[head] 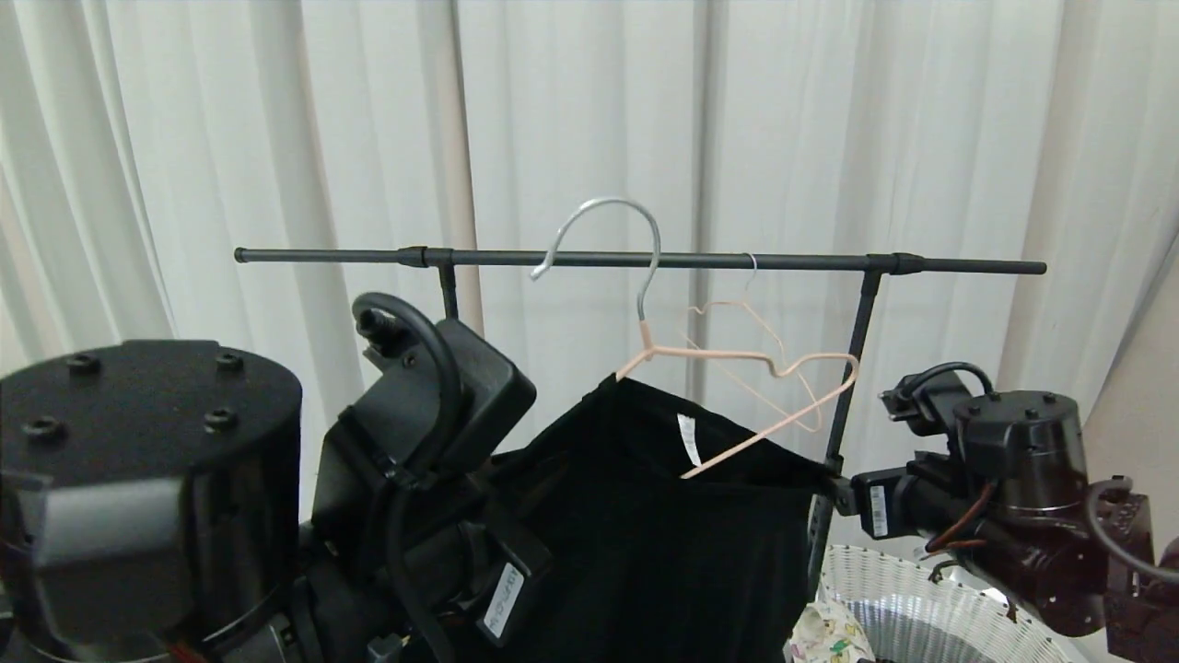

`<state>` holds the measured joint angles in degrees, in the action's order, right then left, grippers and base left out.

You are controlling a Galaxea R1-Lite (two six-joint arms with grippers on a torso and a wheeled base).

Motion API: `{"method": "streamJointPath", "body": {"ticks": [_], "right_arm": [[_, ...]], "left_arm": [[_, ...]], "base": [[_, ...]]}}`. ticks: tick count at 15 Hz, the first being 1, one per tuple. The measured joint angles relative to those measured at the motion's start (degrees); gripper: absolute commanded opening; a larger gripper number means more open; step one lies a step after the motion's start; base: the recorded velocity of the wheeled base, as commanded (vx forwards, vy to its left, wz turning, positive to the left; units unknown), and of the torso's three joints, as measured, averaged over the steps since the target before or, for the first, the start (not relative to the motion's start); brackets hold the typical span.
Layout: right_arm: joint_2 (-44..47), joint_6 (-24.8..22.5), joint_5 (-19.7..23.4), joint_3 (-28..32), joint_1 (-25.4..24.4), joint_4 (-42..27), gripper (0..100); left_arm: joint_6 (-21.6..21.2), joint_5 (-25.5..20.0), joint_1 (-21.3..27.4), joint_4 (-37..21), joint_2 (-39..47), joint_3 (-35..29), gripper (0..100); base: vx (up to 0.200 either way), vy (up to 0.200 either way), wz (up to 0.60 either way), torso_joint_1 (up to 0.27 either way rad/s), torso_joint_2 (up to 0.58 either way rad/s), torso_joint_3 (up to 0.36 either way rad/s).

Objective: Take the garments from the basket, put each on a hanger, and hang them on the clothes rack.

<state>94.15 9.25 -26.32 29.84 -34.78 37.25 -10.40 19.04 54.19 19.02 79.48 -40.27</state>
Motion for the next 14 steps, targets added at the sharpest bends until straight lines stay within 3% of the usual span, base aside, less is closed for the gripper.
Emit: {"method": "streamJointPath", "body": {"ticks": [4, 7, 14], "right_arm": [[-3.66, -3.49, 3.22, 0.17, 5.46, 3.58, 100], [-6.80, -4.94, 5.94, 0.17, 6.06, 3.66, 100], [-11.63, -5.45, 6.81, -1.32, 6.06, 3.68, 100]], "left_arm": [[0.04, -0.27, 0.33, 0.16, 0.23, 4.80, 0], [0.04, -1.28, 0.91, 0.13, 1.28, 6.60, 0], [0.57, -0.07, 0.74, 0.24, 5.02, 7.89, 0]], "base": [[0.000, 0.000, 0.00, 0.000, 0.00, 0.000], [0.000, 0.000, 0.00, 0.000, 0.00, 0.000], [0.000, 0.000, 0.00, 0.000, 0.00, 0.000]]}}
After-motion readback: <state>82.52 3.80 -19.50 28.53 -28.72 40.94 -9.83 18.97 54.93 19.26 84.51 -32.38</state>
